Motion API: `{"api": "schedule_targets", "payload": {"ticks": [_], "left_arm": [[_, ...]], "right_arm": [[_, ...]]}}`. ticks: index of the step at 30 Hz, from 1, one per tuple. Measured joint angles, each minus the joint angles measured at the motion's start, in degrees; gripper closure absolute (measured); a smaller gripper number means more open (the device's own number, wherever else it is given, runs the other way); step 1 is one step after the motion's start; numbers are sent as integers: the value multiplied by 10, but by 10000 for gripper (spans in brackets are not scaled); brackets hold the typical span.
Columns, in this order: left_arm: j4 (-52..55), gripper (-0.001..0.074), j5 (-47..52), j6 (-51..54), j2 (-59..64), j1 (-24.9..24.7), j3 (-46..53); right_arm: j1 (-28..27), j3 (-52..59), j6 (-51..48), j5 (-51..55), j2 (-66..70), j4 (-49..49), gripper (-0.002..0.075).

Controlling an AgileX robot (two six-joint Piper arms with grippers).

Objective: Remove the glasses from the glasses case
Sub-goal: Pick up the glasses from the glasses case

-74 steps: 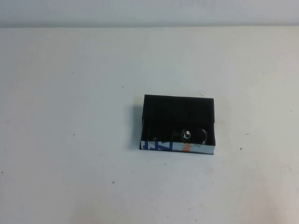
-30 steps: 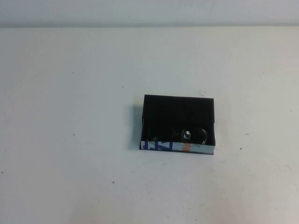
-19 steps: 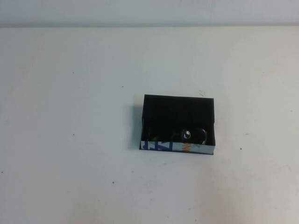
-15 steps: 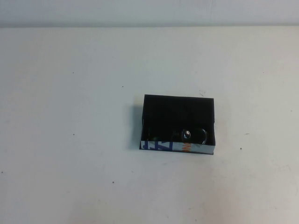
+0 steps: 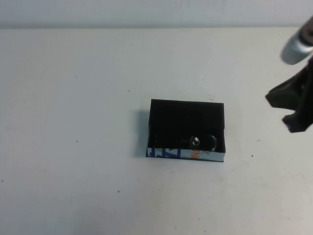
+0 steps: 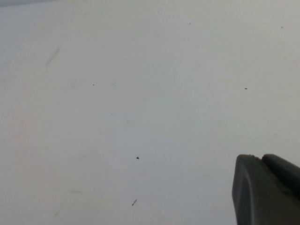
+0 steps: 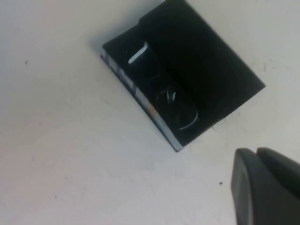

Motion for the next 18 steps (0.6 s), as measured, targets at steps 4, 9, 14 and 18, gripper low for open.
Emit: {"api": "schedule_targets", "payload": {"ticks": [4,9,14,18], "left_arm": [[0,739,0,0,0,0,0],[0,739,0,0,0,0,0],[0,739,0,0,0,0,0],[0,739,0,0,0,0,0]], "right_arm": [[60,-70,-15,42,99,-69,744],[118,-135,-49,78,196,-115,744],[129,-177,-98,96,273,-126,743],[129,-202,-112,102,333,-118,696]]}}
